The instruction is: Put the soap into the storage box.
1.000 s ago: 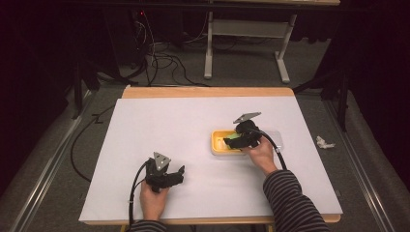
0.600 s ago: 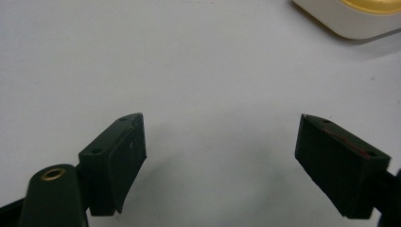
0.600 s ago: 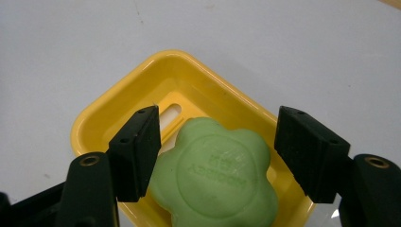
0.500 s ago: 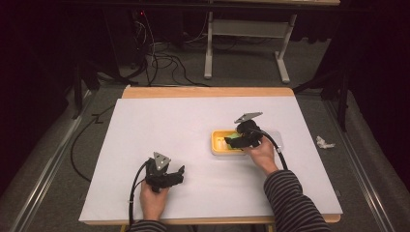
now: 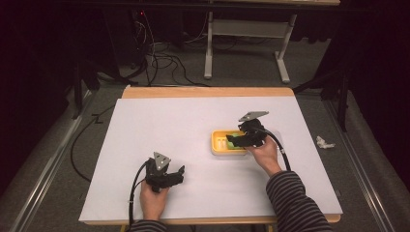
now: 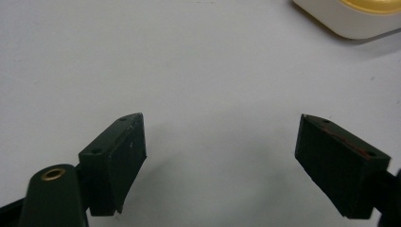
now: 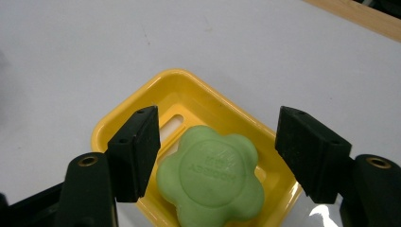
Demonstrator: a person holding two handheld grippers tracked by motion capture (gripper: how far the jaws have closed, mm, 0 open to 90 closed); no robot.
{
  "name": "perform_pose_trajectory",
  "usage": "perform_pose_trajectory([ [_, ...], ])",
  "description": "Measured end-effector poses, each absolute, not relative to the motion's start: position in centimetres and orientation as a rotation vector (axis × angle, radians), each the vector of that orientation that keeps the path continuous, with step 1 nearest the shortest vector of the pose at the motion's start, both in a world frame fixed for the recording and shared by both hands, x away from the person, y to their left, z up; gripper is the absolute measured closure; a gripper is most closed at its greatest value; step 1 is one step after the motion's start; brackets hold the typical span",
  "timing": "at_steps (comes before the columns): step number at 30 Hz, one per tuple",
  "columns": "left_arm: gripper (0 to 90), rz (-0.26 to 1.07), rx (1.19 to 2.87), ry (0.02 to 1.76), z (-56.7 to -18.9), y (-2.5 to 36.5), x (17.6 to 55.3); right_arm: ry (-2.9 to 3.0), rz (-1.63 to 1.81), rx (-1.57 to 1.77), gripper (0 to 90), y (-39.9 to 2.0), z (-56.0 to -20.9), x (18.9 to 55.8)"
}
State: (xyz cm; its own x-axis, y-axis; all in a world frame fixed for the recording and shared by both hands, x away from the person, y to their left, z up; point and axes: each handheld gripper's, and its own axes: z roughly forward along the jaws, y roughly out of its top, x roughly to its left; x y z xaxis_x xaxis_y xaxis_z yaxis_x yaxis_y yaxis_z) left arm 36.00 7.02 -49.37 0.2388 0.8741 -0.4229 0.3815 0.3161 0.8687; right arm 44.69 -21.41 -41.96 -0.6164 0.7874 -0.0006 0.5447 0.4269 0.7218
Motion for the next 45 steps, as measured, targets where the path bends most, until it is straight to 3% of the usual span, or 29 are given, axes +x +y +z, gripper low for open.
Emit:
perform_pose_trajectory([
  [45, 17.8, 0.509, 1.277, 1.353, -49.4, 7.0, 36.0, 2.201, 1.110, 1.102, 31.3, -25.3, -38.5, 40.9],
])
